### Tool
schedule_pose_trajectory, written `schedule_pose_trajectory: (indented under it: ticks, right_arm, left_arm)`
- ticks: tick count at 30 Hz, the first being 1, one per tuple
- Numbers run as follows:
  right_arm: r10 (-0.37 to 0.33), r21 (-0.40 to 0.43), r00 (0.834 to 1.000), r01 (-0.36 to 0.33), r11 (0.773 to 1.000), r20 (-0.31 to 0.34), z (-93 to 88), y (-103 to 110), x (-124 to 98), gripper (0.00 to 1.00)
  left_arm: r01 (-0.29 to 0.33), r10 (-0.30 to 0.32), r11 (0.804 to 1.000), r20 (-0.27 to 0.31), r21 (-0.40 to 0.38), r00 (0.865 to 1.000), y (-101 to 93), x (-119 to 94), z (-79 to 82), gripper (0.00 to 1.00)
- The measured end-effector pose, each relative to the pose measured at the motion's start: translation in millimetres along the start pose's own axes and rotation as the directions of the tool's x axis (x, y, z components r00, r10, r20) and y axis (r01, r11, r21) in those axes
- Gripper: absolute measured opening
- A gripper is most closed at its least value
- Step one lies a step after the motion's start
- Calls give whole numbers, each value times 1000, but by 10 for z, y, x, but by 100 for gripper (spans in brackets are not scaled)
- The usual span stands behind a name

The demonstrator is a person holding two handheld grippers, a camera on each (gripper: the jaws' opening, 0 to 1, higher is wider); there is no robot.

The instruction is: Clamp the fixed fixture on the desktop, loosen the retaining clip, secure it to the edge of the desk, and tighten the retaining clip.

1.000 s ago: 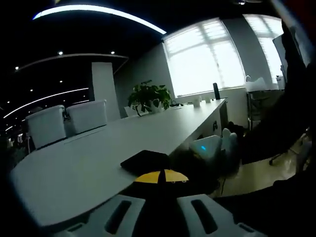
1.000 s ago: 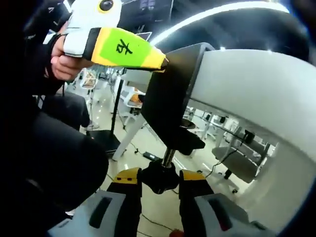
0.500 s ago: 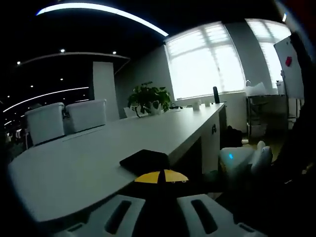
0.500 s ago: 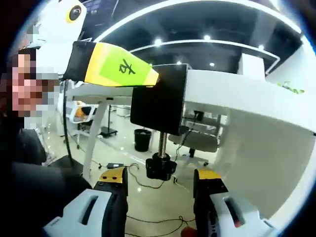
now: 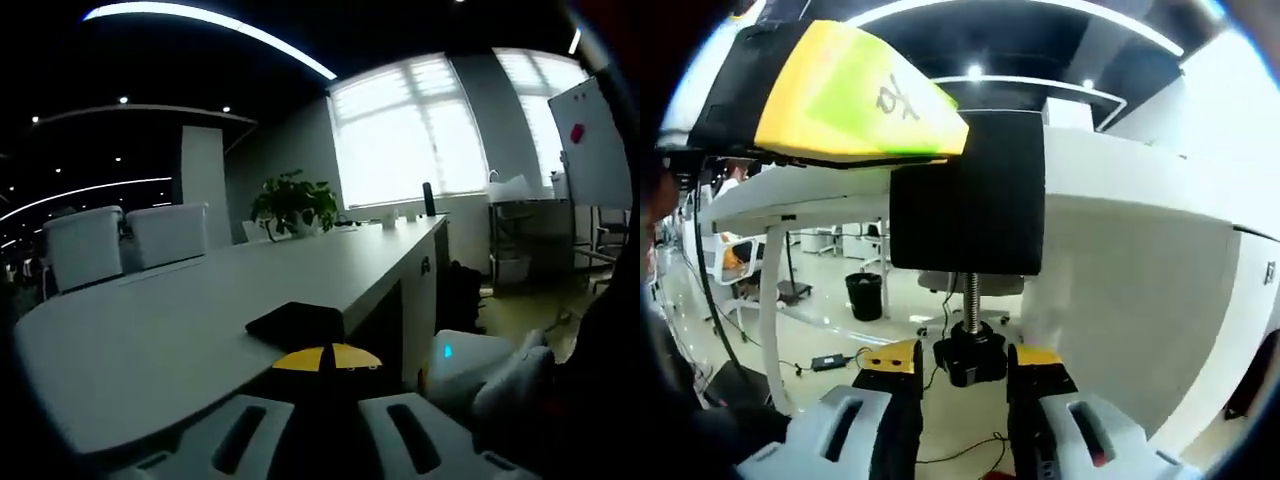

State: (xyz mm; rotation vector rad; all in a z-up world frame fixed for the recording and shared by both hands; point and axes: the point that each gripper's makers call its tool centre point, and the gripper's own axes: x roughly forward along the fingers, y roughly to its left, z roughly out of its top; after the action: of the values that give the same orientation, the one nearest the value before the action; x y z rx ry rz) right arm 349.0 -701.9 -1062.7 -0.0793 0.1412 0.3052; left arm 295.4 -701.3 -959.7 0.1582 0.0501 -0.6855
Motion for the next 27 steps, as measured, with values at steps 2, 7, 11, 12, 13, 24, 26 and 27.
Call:
schedule_pose_trajectory:
  ticks: [2,7,11,12,13,24,26,27]
  right_arm:
    - [1,-74,1000,0,997,18,54,-27,36,24]
    - [76,-134,997,-75,988,4,80,-6,71,23]
    - [230,-154,973,-224,962,19,53,-65,158,22]
    - [256,-164,967,-250,954,17,62,-45,145,22]
    - [314,-152,949,-310,939,4,67,-1,117,22]
    - [690,-267,722,-676,687,-52,26,169,46,22]
    - [720,-278,692,-703,655,-52,29,186,41,22]
    - [724,-275,688,-706,653,-49,29,188,39,22]
  left_arm:
    - [0,0,1000,-2,-1,1000,-5,6,1,1]
    - [-19,20,998,-22,63,1000,-37,47,-8,1]
    - [-2,2,1000,-11,-6,1000,-33,76,-9,1]
    - [1,-1,1000,-9,-18,1000,-14,78,-15,1]
    - [1,-1,1000,-10,-12,1000,-11,81,-16,1]
    - [-2,4,999,-51,39,999,1,83,-23,1]
    - [2,1,999,-51,51,999,-11,81,-30,1]
    - [3,1,997,-53,74,999,-17,78,-34,1]
